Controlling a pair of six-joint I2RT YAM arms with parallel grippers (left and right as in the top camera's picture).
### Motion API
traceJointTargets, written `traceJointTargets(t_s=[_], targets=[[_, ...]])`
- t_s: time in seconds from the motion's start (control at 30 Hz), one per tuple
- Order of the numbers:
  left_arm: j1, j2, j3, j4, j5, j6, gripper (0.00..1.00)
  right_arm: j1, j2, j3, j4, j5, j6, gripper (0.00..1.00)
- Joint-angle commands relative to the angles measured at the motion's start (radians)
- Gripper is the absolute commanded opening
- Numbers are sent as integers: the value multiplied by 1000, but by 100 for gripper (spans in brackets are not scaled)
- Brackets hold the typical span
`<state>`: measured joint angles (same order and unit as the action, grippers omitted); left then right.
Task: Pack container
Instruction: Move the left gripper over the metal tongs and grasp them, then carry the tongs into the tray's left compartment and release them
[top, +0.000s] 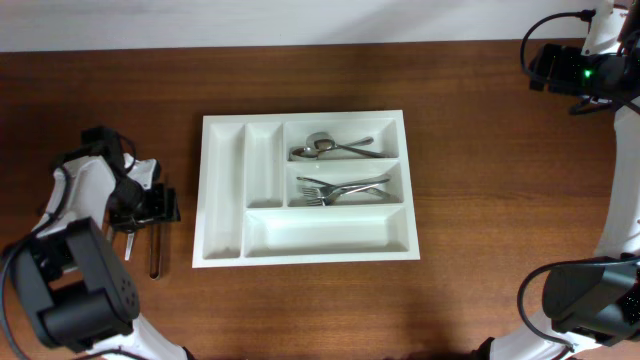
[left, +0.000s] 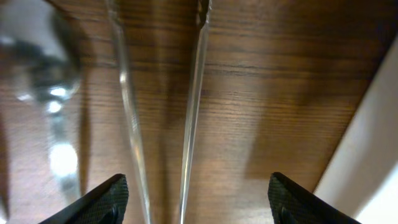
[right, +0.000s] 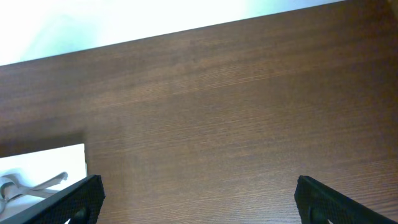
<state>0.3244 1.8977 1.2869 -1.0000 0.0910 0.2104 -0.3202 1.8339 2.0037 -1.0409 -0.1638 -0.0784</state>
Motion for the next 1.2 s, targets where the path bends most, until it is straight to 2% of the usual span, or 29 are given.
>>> traceJointTargets(t_s=[0.0, 0.17, 0.33, 0.37, 0.47, 0.53, 0.8, 0.93, 1.17], targets=[[-31, 66, 12, 9, -140, -77, 73, -1, 7, -3, 4, -13, 9, 98], [-45, 124, 12, 25, -167, -166, 70, -1, 7, -3, 4, -13, 9, 99], [-45, 141, 9, 35, -167, -172, 66, -1, 7, -3, 4, -13, 9, 99], [-45, 141, 7, 37, -167, -170, 63, -1, 7, -3, 4, -13, 9, 99], [-45, 141, 5, 37, -167, -161, 42, -1, 7, -3, 4, -13, 9, 99], [-45, 141, 5, 37, -167, -161, 36, -1, 7, -3, 4, -13, 9, 99], [-45, 140, 14, 26, -165, -161, 24, -1, 7, -3, 4, -13, 9, 99], [-45, 136, 110, -76, -159, -161, 16, -1, 7, -3, 4, -13, 9, 99], [-47, 108, 397, -284, -159, -150, 11, -1, 7, -3, 4, -13, 9, 99]])
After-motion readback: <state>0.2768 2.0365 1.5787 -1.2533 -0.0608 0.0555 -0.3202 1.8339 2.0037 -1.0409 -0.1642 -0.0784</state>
